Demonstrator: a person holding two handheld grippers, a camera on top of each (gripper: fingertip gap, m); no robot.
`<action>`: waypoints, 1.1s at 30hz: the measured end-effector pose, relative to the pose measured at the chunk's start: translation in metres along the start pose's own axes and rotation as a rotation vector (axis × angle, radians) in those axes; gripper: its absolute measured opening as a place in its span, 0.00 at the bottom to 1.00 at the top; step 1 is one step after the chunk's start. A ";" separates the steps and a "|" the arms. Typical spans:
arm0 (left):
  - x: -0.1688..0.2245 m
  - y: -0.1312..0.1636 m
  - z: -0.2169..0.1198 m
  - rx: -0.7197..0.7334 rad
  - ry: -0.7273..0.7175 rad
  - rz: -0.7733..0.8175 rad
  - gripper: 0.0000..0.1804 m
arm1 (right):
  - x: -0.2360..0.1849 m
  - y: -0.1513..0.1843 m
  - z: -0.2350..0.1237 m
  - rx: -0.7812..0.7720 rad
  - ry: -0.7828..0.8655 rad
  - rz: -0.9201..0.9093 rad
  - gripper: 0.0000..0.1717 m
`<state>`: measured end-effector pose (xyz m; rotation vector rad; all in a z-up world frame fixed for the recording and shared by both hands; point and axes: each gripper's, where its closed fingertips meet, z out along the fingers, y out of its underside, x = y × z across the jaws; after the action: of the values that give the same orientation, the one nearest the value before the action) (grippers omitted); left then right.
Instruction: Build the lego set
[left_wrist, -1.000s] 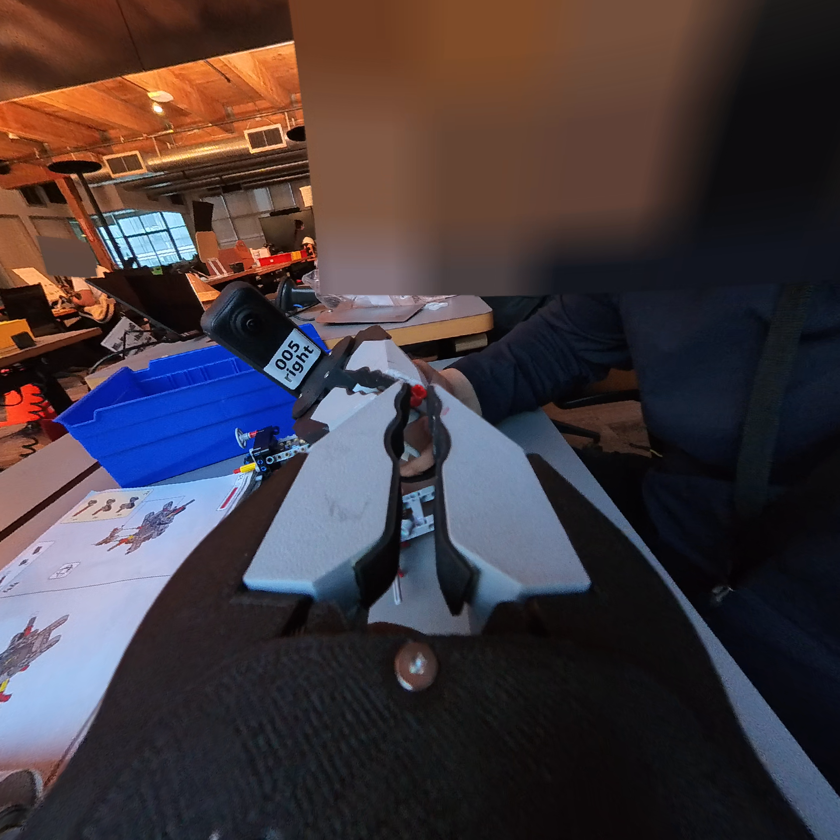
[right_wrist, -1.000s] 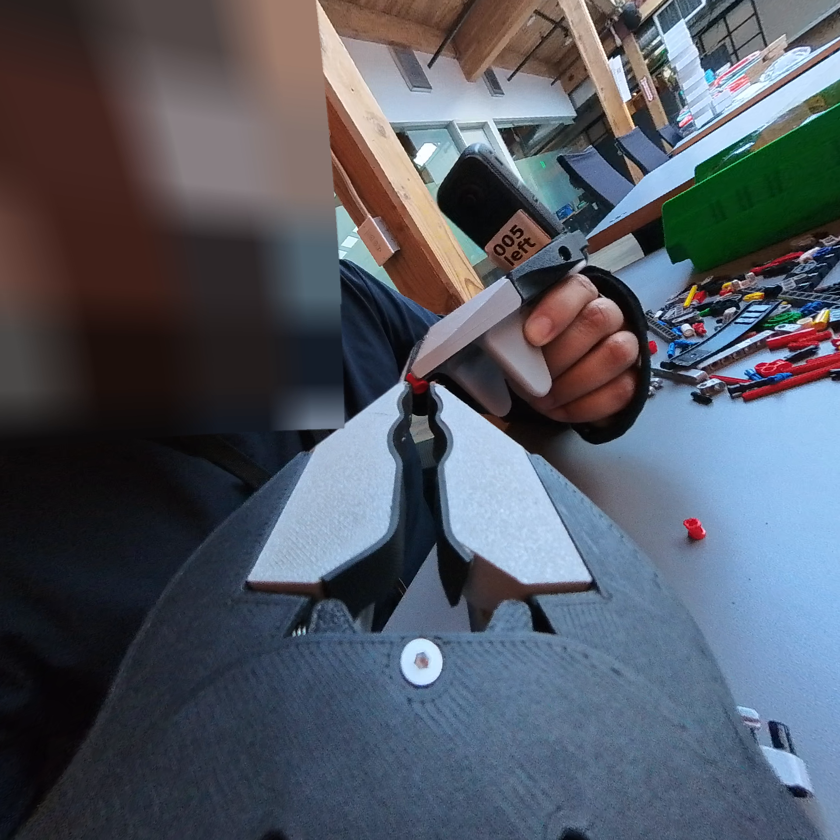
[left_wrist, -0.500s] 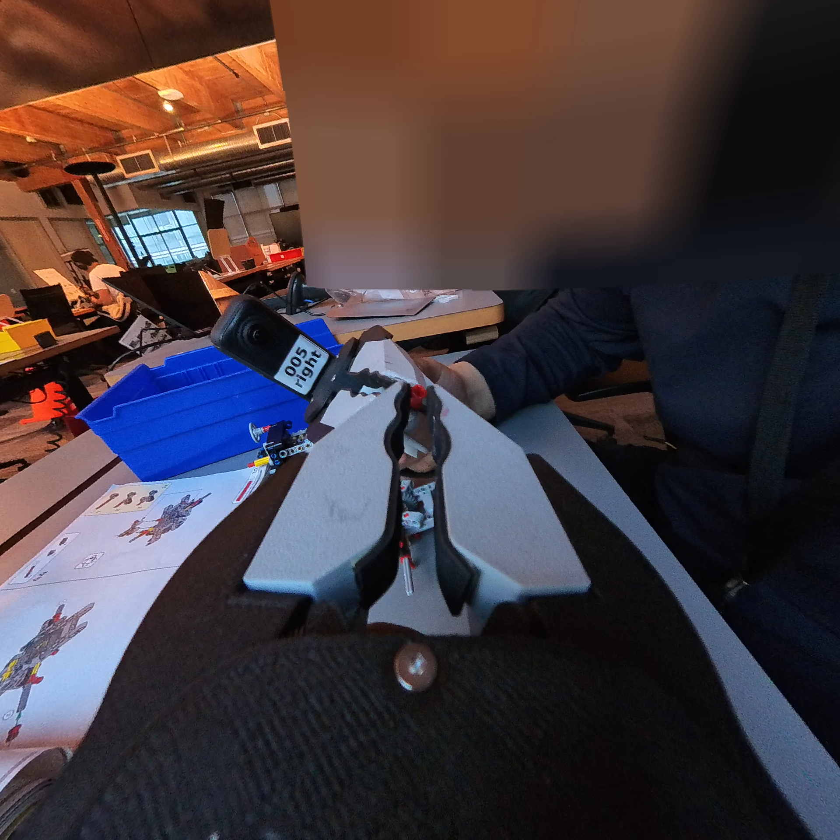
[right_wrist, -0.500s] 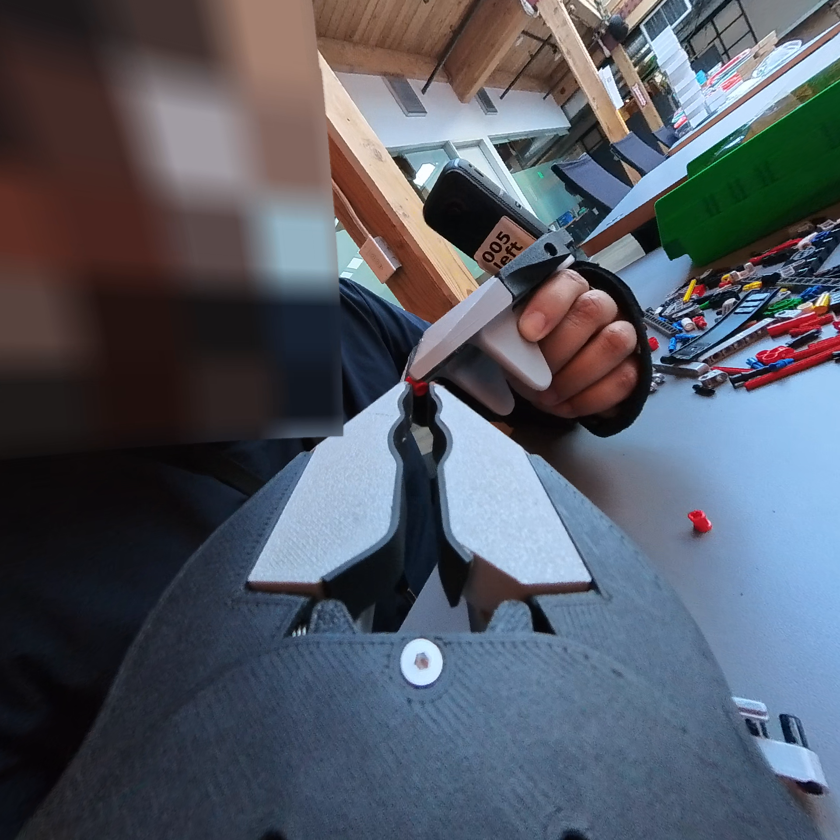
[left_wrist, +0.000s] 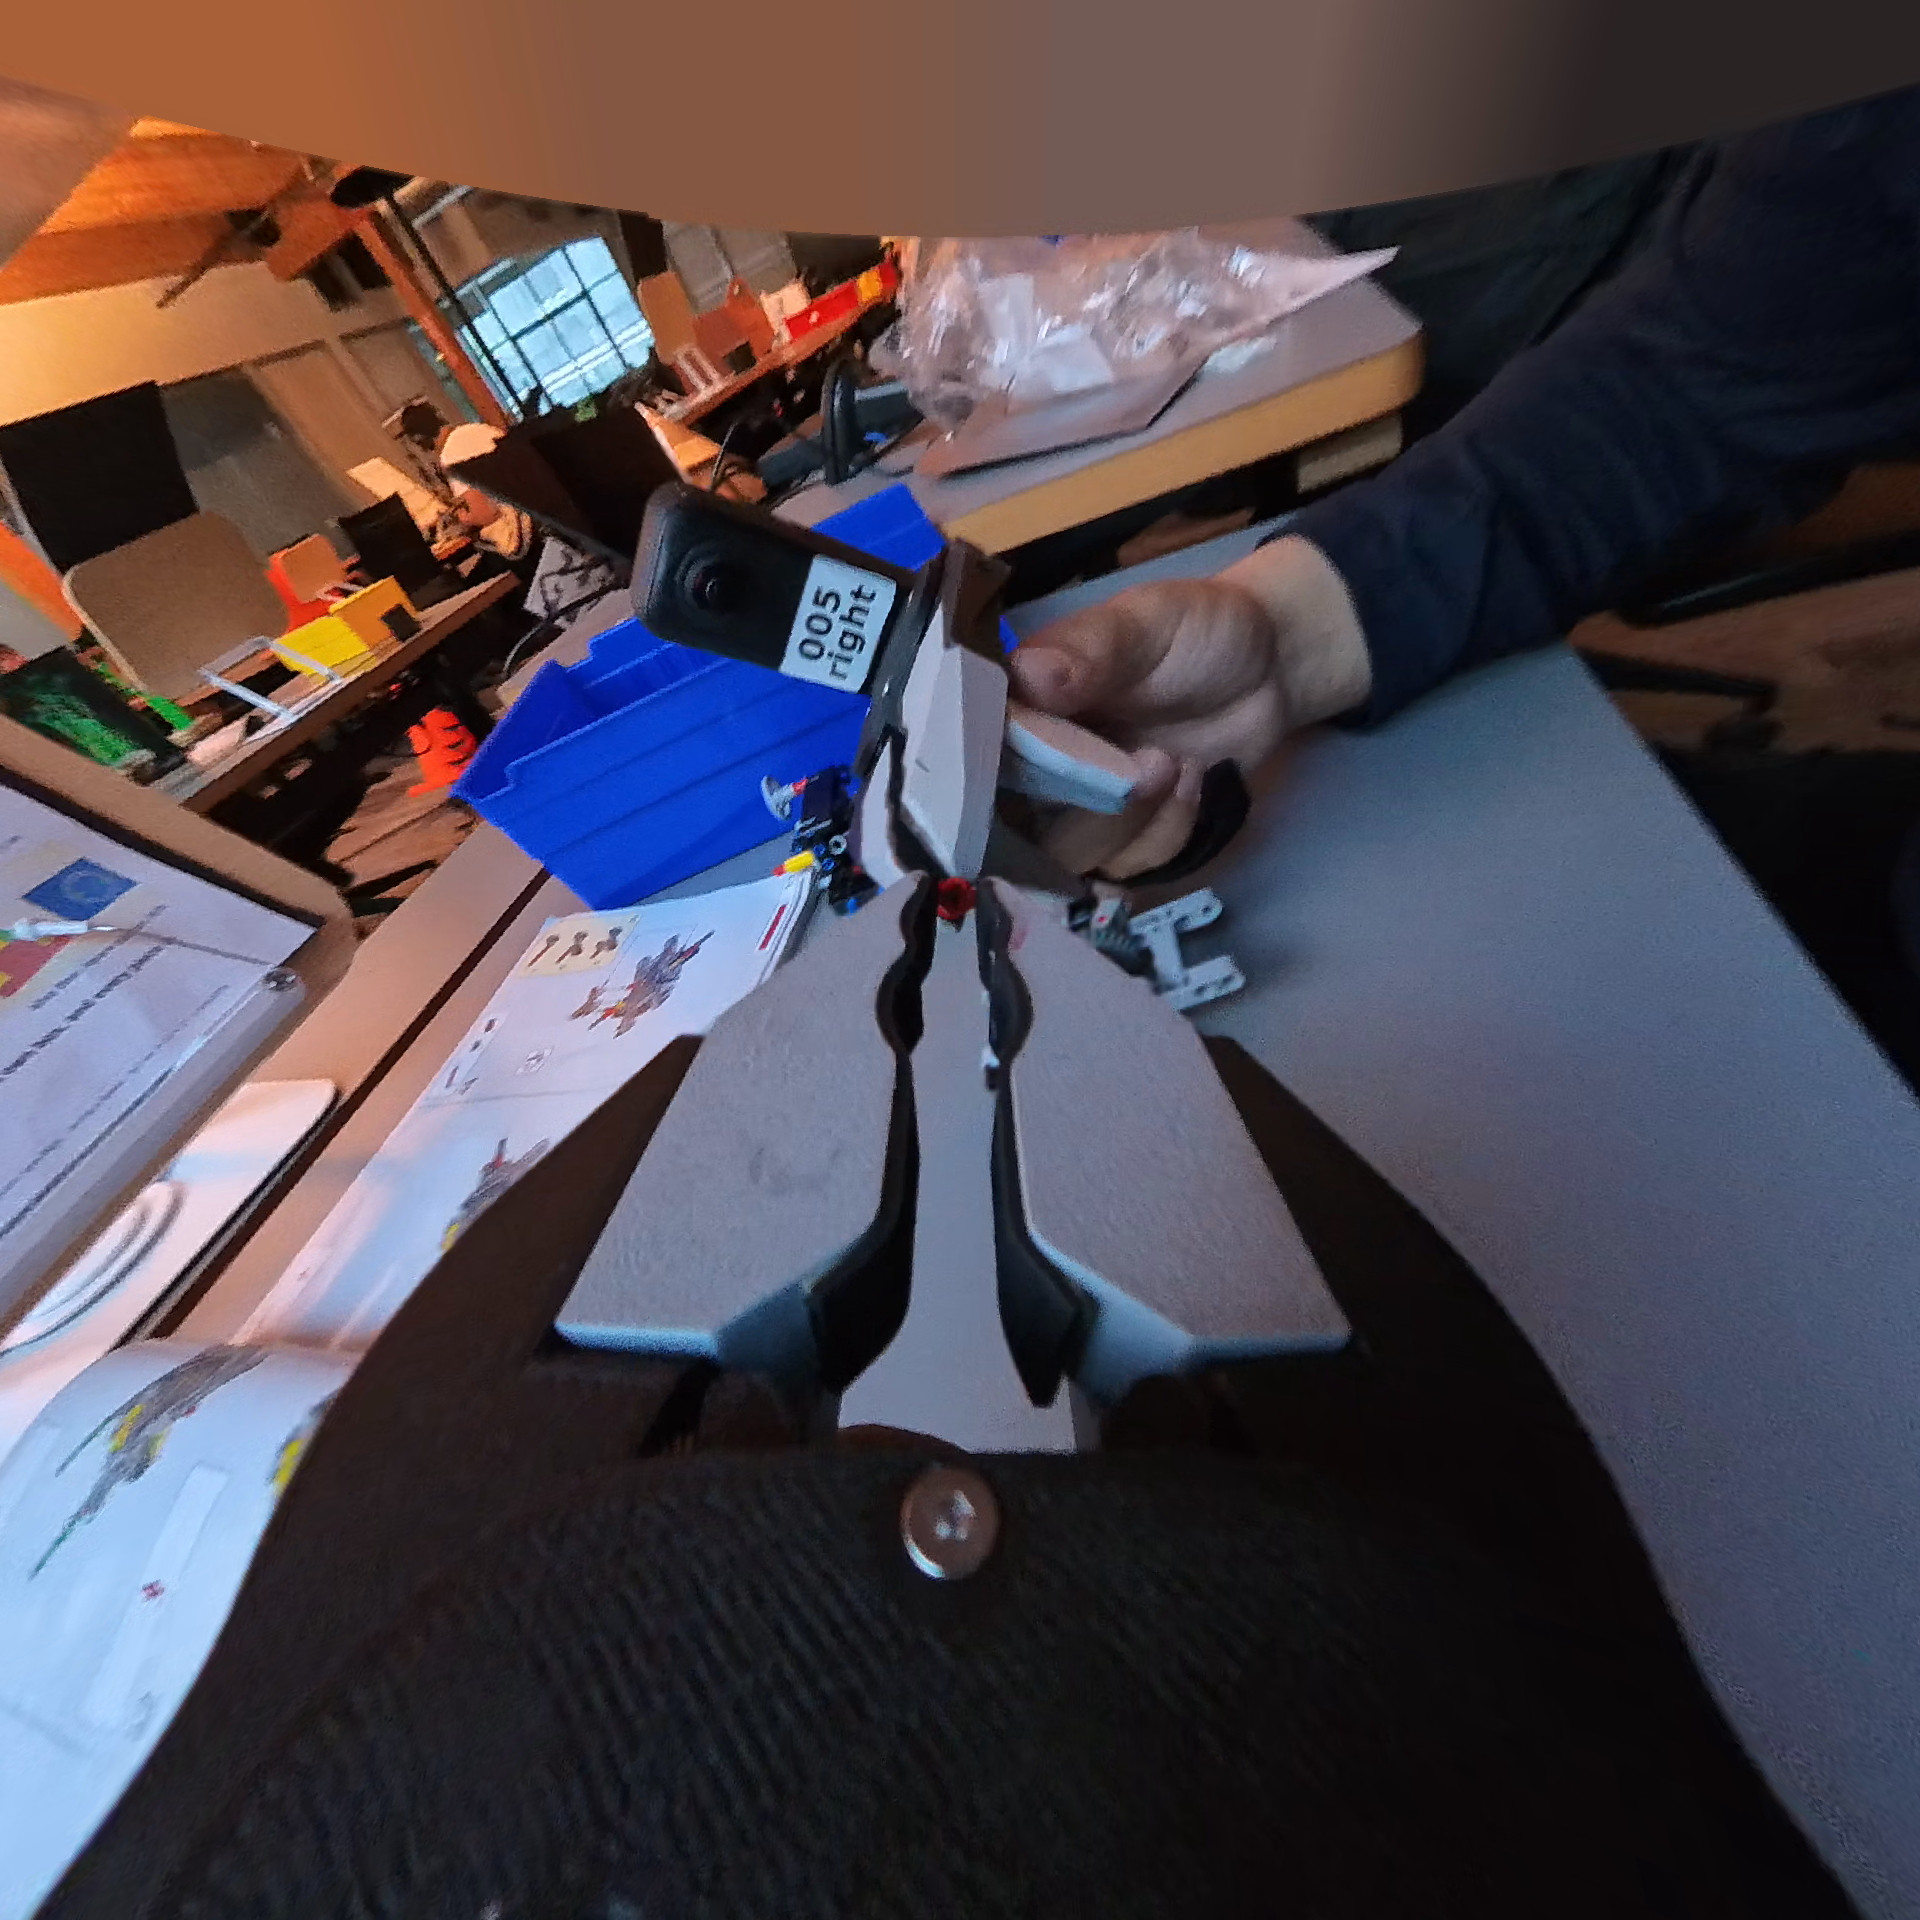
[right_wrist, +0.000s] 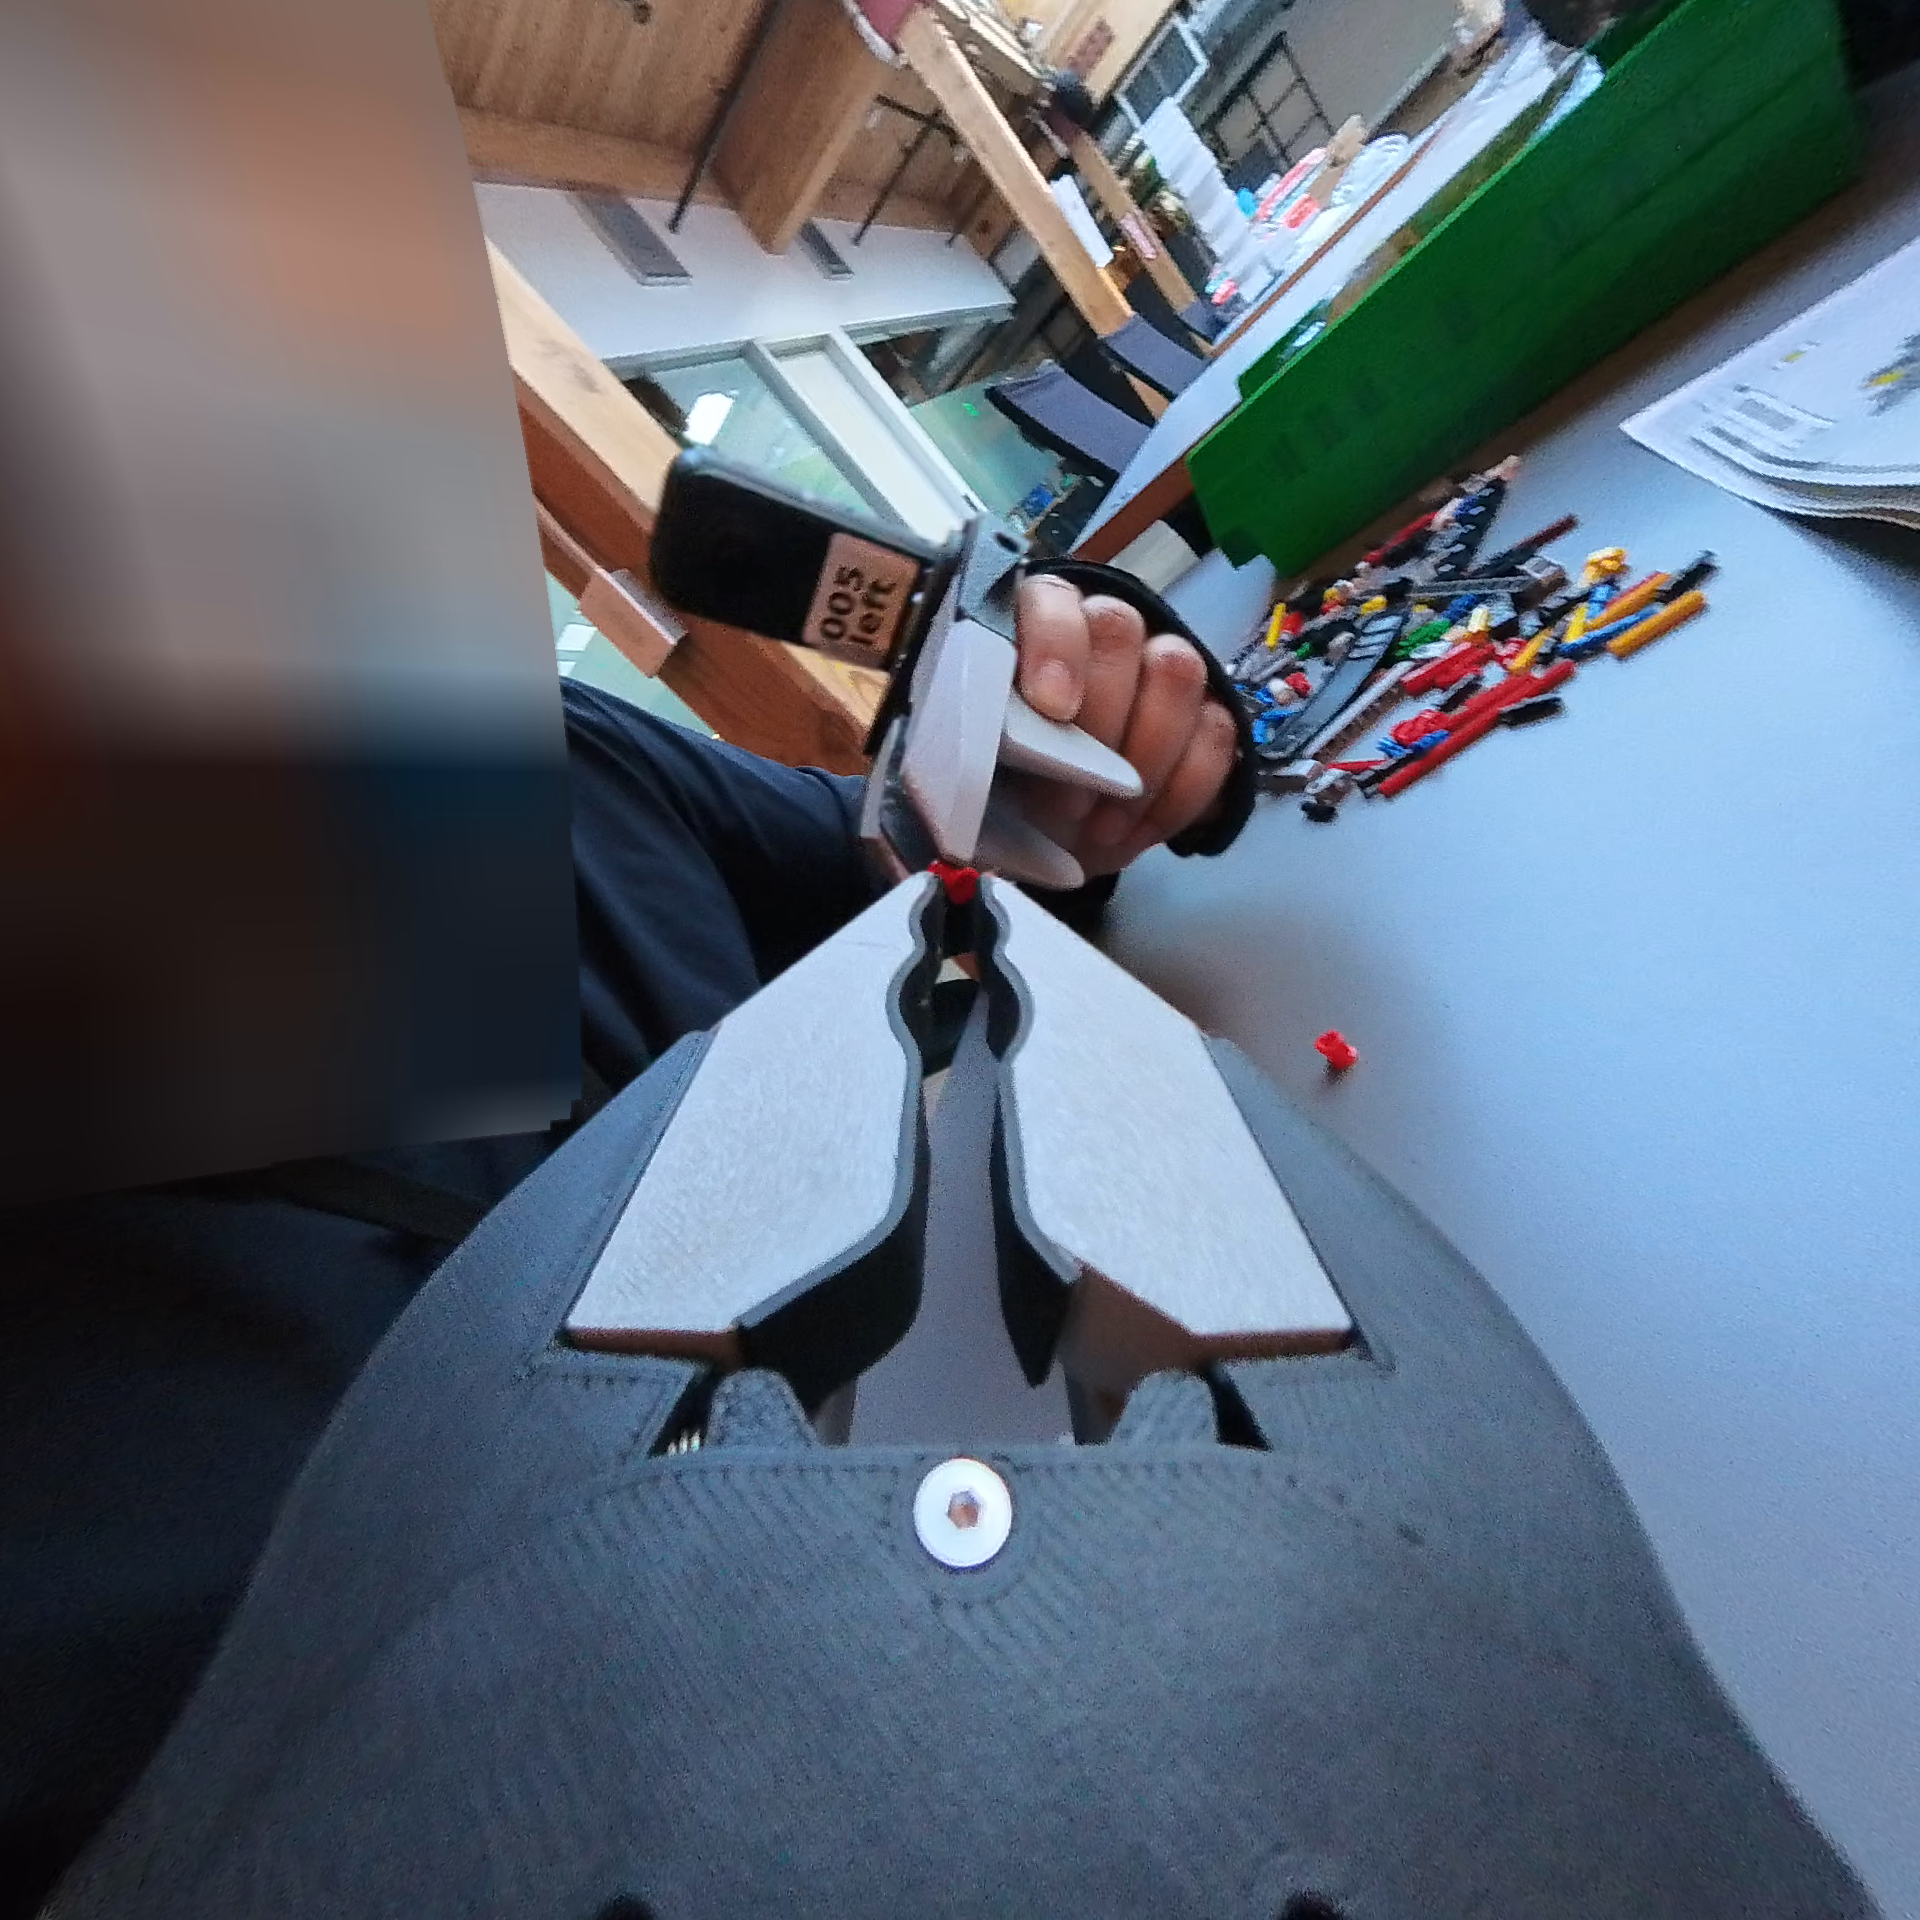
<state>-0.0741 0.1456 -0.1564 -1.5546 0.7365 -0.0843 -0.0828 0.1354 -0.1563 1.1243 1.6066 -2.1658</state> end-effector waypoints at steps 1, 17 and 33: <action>-0.001 0.004 0.001 -0.030 -0.017 0.033 0.03 | 0.004 0.000 -0.001 -0.001 0.021 0.008 0.01; -0.006 -0.017 -0.004 0.124 0.034 -0.238 0.02 | -0.004 -0.003 -0.003 -0.023 0.063 -0.157 0.08; -0.015 -0.026 -0.006 0.410 0.294 -0.896 0.02 | -0.020 -0.025 -0.005 -0.086 0.731 -1.191 0.08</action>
<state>-0.0783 0.1461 -0.1261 -1.3735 0.1674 -1.0756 -0.0818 0.1441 -0.1252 1.1287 3.3085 -2.2591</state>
